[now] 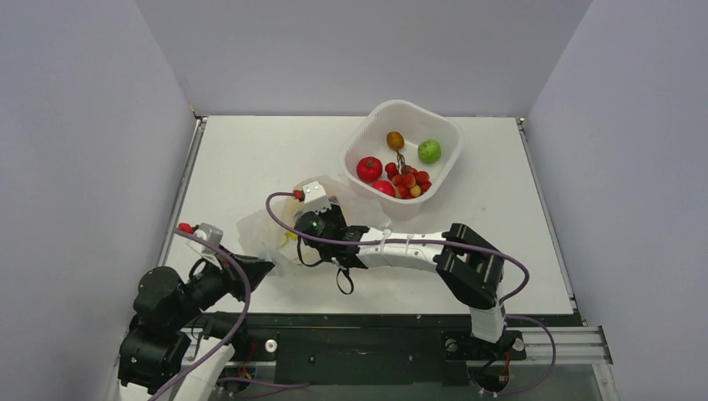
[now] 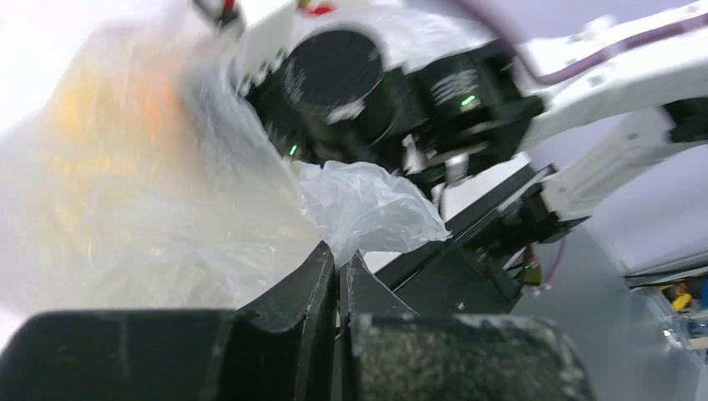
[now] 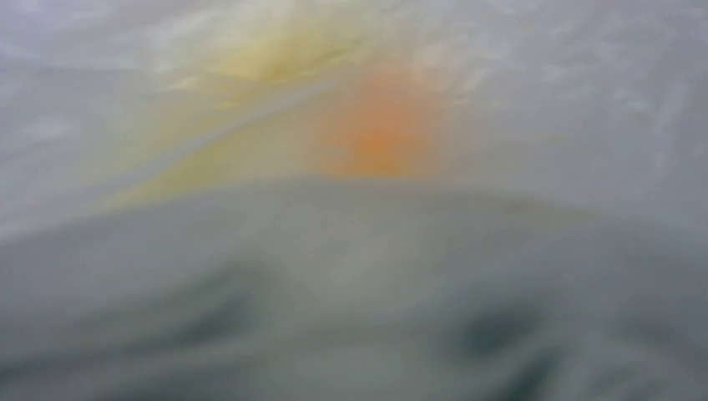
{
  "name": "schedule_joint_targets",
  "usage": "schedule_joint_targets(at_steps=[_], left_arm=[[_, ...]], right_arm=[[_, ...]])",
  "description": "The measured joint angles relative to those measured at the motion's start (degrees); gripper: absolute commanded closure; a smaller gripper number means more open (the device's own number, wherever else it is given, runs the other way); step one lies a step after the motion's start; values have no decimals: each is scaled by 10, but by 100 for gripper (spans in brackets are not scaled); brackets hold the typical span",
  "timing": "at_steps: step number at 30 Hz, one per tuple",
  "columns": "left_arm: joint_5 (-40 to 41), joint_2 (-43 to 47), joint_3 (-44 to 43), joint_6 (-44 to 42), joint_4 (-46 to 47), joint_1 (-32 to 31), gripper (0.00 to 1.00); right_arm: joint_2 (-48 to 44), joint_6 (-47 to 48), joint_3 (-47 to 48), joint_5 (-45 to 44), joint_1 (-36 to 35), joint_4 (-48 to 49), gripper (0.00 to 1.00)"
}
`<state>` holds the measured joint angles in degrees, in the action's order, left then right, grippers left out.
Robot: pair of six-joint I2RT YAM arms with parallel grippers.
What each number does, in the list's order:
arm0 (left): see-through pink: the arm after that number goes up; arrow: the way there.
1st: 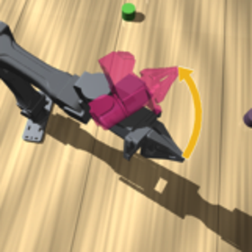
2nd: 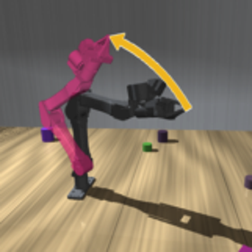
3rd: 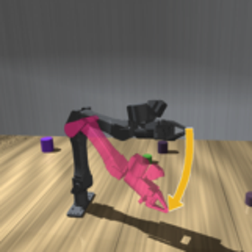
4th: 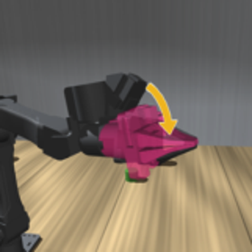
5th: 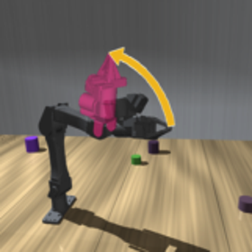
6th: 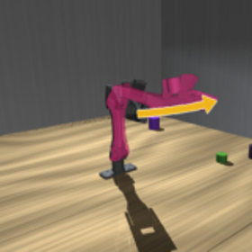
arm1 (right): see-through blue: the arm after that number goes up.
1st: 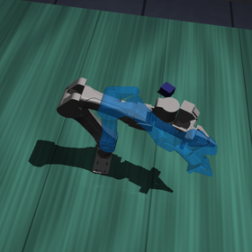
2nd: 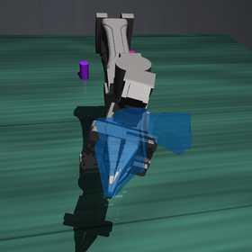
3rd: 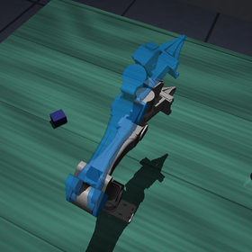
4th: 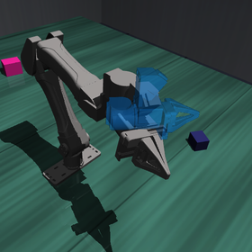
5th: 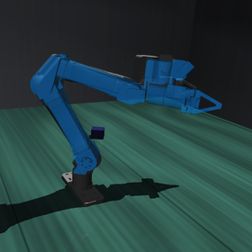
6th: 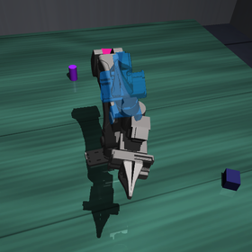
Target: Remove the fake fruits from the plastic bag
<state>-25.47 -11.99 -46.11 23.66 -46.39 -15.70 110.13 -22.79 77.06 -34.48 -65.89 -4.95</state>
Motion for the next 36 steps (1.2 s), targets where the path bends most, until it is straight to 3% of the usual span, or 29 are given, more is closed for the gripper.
schedule_joint_targets(at_steps=[7, 17, 27, 36], left_arm=[[-65, -30, -113, 18, 72, 0, 100], [-69, 10, 13, 16, 44, 0, 100], [-63, 21, 27, 2, 28, 0, 100], [-63, 21, 30, -4, 29, 0, 100]], right_arm=[[-57, -22, -51, 29, 0, 10, 37], [-49, -32, -53, 95, -1, 18, 23], [-4, -18, -46, 200, -1, 49, 9], [87, -8, 15, 205, -2, 51, 7]])
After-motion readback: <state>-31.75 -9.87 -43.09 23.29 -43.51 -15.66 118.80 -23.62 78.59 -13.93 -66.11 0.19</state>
